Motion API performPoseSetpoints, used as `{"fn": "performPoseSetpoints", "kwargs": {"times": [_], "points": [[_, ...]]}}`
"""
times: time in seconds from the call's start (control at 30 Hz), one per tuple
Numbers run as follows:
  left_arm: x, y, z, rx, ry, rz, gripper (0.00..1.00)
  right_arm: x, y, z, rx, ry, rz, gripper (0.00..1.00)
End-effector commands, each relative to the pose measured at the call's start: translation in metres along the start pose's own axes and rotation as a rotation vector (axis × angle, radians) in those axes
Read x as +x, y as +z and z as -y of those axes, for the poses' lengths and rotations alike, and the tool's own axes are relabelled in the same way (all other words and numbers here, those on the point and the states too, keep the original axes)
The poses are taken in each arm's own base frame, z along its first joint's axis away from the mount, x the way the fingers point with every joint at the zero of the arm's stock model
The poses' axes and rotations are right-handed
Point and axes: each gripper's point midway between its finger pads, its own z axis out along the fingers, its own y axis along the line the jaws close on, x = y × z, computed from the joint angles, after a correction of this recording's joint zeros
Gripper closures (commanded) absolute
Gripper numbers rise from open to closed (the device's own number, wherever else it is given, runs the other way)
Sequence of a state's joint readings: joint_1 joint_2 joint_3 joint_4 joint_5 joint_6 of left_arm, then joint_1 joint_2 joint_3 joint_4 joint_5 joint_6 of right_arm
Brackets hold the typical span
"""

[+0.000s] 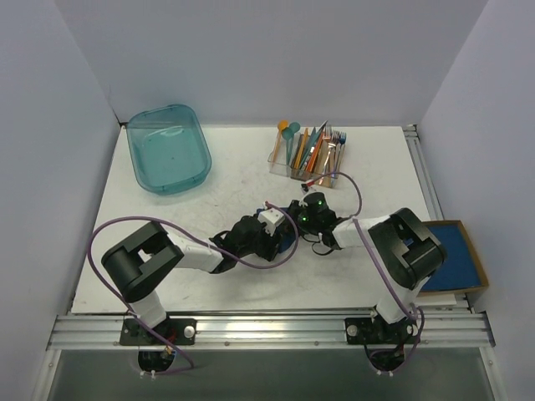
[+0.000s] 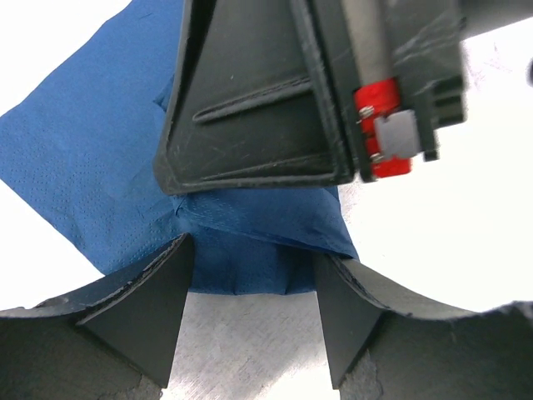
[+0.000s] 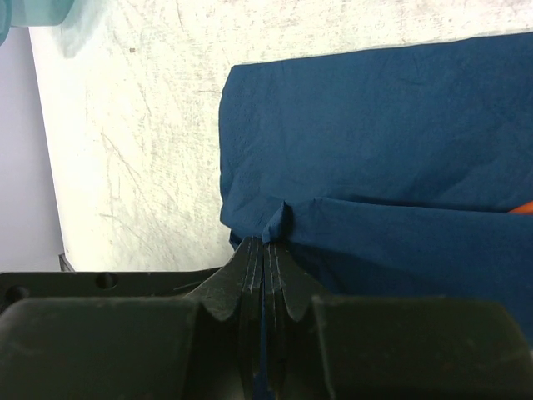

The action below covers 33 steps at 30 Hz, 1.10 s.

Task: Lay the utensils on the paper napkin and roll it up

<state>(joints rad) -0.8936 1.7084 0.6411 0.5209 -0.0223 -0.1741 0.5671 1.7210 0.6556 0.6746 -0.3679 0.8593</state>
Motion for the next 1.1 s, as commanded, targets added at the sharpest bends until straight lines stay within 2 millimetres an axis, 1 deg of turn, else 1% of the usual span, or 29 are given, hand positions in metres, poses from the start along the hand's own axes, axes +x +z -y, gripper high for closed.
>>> {"fn": "performPoseSetpoints", "kwargs": {"times": [0.0, 0.1, 0.2, 0.23, 0.3, 0.33, 0.4, 0.43, 0.53, 0.83, 0.97, 1.07], "points": [[0.042, -0.009, 0.006, 0.029, -0.031, -0.148, 0.32, -0.020, 0.005, -0.020, -0.083, -0.039, 0.052, 1.00], [0.042, -0.012, 0.003, 0.017, -0.036, -0.148, 0.30, -0.017, 0.008, -0.014, -0.077, -0.034, 0.044, 1.00], [0.037, -0.016, 0.004, 0.015, -0.039, -0.140, 0.28, -0.012, 0.012, -0.007, -0.066, -0.026, 0.033, 1.00], [0.032, -0.019, 0.005, 0.015, -0.042, -0.128, 0.28, -0.011, 0.013, -0.003, -0.058, -0.023, 0.030, 1.00], [0.031, -0.022, 0.004, 0.010, -0.048, -0.129, 0.27, -0.010, 0.014, -0.002, -0.061, -0.020, 0.031, 1.00], [0.025, -0.025, 0.005, 0.012, -0.051, -0.117, 0.27, -0.009, 0.015, -0.001, -0.058, -0.019, 0.028, 1.00], [0.021, -0.030, 0.006, 0.012, -0.056, -0.115, 0.25, -0.008, 0.016, 0.000, -0.059, -0.019, 0.027, 1.00], [0.014, -0.033, 0.003, -0.010, -0.058, -0.095, 0.25, -0.007, 0.016, 0.001, -0.056, -0.018, 0.023, 1.00], [0.004, -0.041, 0.003, -0.014, -0.064, -0.070, 0.23, -0.007, 0.018, 0.002, -0.057, -0.018, 0.021, 1.00], [-0.025, -0.050, 0.008, -0.001, -0.073, -0.007, 0.24, -0.011, 0.015, -0.012, -0.092, -0.037, 0.020, 1.00], [-0.039, -0.051, 0.010, 0.007, -0.068, 0.021, 0.24, -0.013, 0.013, -0.019, -0.098, -0.050, 0.021, 1.00], [-0.045, -0.050, 0.009, 0.010, -0.068, 0.030, 0.24, -0.014, 0.013, -0.024, -0.104, -0.062, 0.017, 1.00]]}}
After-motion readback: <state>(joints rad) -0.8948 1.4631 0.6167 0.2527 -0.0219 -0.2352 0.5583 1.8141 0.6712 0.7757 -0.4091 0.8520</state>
